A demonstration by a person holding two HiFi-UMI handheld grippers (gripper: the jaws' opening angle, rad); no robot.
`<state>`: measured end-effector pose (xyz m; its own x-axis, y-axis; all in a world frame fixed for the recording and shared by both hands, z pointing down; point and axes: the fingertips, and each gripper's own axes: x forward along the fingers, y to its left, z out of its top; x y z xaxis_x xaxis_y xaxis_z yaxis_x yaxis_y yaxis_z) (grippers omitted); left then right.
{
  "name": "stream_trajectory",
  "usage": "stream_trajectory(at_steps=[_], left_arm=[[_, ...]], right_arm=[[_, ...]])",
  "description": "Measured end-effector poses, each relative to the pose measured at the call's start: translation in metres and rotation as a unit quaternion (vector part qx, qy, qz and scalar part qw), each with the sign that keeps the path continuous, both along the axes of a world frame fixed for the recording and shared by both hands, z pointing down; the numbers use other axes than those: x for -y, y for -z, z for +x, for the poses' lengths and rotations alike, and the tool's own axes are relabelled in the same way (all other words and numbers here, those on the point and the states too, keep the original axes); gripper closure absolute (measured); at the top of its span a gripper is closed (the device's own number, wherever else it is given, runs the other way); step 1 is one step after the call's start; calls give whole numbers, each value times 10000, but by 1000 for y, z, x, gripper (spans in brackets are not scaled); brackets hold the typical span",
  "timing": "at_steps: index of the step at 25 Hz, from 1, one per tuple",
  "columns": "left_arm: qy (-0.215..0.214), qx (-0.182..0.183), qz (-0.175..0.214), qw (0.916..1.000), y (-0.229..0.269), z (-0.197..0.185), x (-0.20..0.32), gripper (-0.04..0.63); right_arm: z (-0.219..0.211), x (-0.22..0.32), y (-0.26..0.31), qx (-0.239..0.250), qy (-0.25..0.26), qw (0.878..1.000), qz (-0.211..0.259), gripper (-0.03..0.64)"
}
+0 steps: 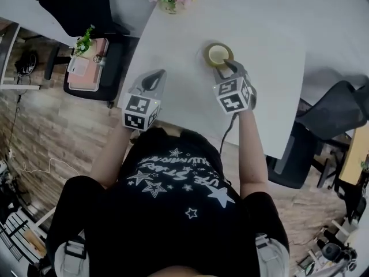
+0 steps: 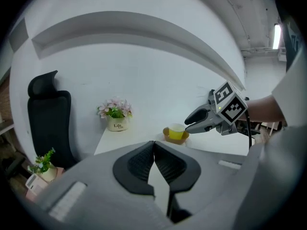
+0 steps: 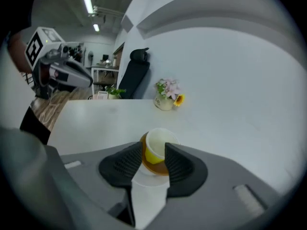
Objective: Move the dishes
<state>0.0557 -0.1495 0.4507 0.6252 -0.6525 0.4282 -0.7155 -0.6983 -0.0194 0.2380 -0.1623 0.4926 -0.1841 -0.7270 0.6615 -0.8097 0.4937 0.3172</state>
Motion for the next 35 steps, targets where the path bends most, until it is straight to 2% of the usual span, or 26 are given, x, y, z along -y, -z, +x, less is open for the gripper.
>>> stream_trajectory(at_steps=[5,9,13,15,18,29,35], left_arm=[[361,8,11,9993,-1,-7,-4,584],[548,54,12,9985,-4,-13,-8,584],[662,89,3,9978,-6,-17,-10,584],[698,88,7,9975,-6,-18,-12,584],[736,98,28,9972,-6,-18,-13,584],[981,47,86,9951,-2,-30,0,584],[813,-38,-55,9967,-6,-42,19,584]], right_arm=[[-3,8,-14,-782,740,9940,-214,492],[-8,10,-25,-1275,1295,9825,-402,492],[-11,14,-35,-1683,1625,9711,-469,523],[-13,14,-37,-1712,1688,9695,-486,532],[-14,13,-36,-1714,1733,9687,-477,582],[-22,24,8,-1290,1739,9762,-114,583],[-35,61,30,-1184,1541,9809,-30,583]])
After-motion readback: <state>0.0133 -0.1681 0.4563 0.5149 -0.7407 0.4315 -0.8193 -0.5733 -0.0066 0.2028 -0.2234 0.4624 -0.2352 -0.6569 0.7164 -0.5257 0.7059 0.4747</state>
